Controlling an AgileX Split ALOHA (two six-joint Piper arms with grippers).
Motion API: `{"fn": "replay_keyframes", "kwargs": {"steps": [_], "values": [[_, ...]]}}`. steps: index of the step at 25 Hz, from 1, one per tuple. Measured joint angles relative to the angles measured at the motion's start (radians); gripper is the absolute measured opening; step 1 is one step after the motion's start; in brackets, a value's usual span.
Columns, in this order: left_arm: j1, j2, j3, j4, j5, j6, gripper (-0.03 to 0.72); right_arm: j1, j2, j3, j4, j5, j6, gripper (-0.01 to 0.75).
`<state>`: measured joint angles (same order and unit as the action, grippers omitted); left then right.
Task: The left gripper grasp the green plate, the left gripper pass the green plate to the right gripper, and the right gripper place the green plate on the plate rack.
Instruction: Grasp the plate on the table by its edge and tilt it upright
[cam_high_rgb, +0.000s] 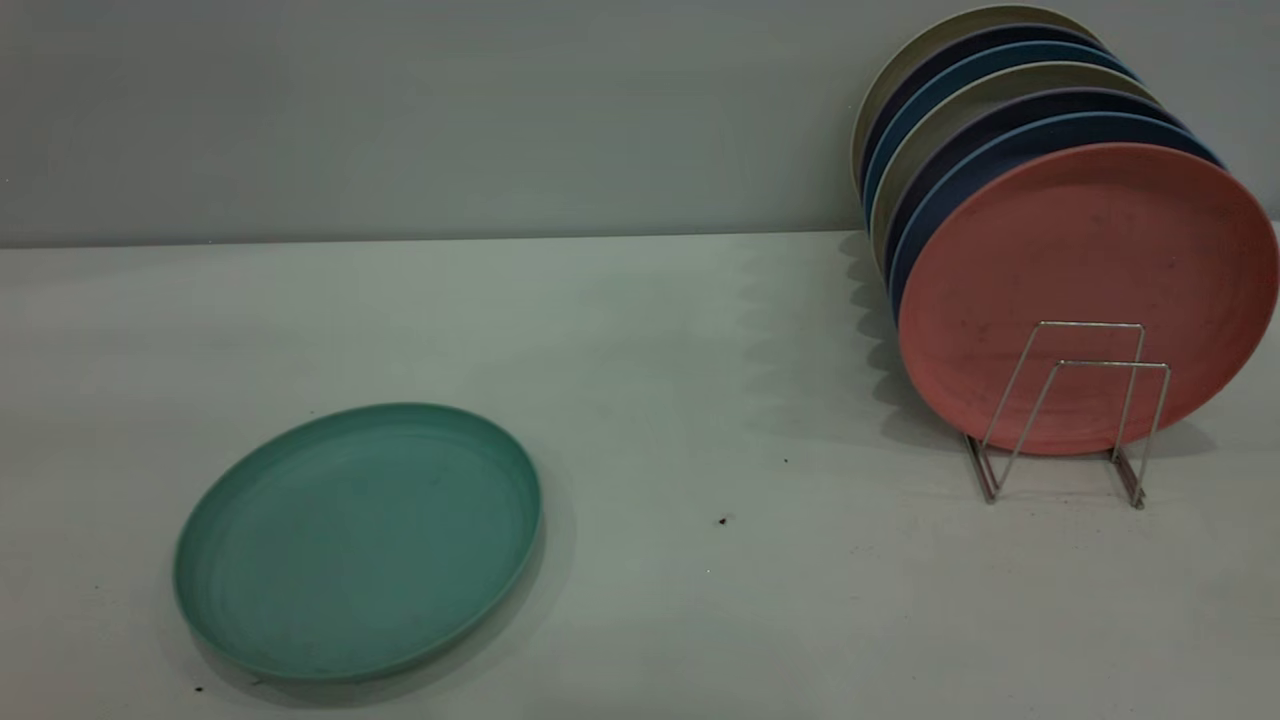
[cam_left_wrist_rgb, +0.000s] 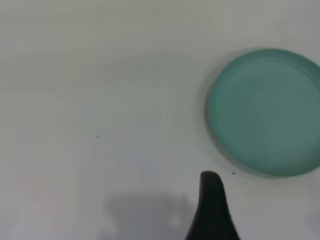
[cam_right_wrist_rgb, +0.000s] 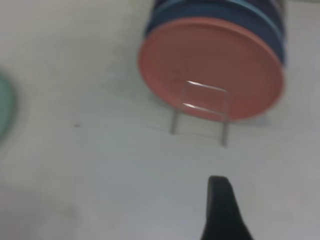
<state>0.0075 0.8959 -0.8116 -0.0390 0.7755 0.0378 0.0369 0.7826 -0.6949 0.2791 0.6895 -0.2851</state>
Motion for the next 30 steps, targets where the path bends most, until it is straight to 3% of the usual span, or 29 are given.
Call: {"fn": "replay_keyframes", "kwargs": {"steps": [8,12,16,19,24,30], "values": [[0.0,0.306,-0.03,-0.136,-0.103,0.041,0.587,0.006,0.29,-0.044,0.5,-0.06,-0.446,0.498],[0.0,0.428,-0.057,-0.178,-0.112,0.085,0.587,0.125,0.432,-0.051,0.634,-0.113,-0.557,0.498],[0.0,0.553,-0.094,-0.193,-0.118,0.102,0.587,0.307,0.601,-0.105,0.657,-0.172,-0.547,0.498],[0.0,0.644,-0.118,-0.198,-0.122,0.115,0.587,0.386,0.75,-0.179,0.656,-0.126,-0.433,0.498],[0.047,0.808,-0.158,-0.199,-0.146,0.122,0.587,0.448,0.969,-0.321,0.645,-0.002,-0.351,0.498],[0.09,1.022,-0.225,-0.203,-0.172,0.124,0.587,0.453,1.083,-0.416,0.68,-0.01,-0.374,0.498]]}}
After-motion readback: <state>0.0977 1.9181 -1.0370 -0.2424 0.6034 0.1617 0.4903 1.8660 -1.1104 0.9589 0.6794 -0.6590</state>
